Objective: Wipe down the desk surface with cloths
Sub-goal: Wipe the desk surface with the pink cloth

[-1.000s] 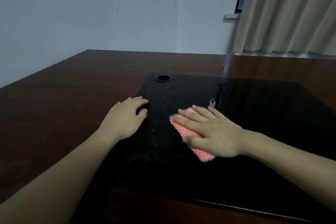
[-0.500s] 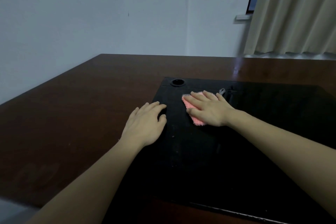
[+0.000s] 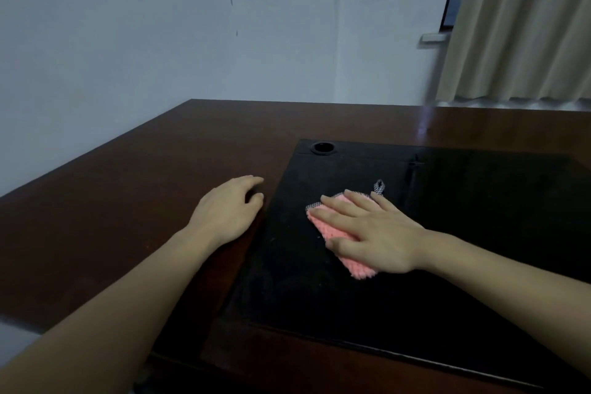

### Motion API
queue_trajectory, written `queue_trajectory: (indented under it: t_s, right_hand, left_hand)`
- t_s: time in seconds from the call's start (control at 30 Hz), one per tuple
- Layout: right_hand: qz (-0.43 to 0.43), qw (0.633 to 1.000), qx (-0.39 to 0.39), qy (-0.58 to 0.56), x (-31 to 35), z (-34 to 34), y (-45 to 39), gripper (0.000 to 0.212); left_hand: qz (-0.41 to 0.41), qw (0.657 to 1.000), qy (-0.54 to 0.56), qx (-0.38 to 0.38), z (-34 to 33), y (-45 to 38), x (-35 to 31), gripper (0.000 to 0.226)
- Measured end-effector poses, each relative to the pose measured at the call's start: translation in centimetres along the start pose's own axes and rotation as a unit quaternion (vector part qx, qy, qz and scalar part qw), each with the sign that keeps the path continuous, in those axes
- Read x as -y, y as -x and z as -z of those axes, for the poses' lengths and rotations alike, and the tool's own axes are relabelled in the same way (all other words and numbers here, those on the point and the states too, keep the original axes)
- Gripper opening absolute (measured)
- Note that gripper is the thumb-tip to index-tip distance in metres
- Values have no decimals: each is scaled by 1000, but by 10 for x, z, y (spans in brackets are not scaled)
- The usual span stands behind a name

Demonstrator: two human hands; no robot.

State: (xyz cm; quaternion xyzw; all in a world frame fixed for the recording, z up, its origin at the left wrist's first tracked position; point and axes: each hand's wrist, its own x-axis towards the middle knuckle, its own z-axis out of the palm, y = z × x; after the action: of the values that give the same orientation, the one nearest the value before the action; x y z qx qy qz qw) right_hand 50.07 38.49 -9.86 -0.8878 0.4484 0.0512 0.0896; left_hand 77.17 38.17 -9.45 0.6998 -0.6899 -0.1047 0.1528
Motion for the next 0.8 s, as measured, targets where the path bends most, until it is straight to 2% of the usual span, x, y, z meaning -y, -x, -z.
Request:
queue_trajectory:
  t_s: [0.13, 0.3, 0.4, 0.6, 0.8]
  right_hand:
    - [-23, 999, -23, 1, -1, 7, -59, 60]
    - [-71, 997, -26, -13, 4, 15, -114, 62]
    - [-58, 998, -19, -7, 10, 15, -104, 62]
    - [51, 998, 2, 28, 37, -2, -28, 61]
    - [50, 999, 11, 19, 37, 2, -38, 61]
  left_hand:
    - [27, 999, -35, 21, -1, 2, 22, 47]
    - [24, 999, -36, 8, -4, 3, 21, 47]
    - [26, 999, -38, 10, -4, 3, 22, 47]
    - [28, 999, -47, 3, -8, 3, 22, 49]
    - [24, 999, -41, -3, -8, 4, 22, 49]
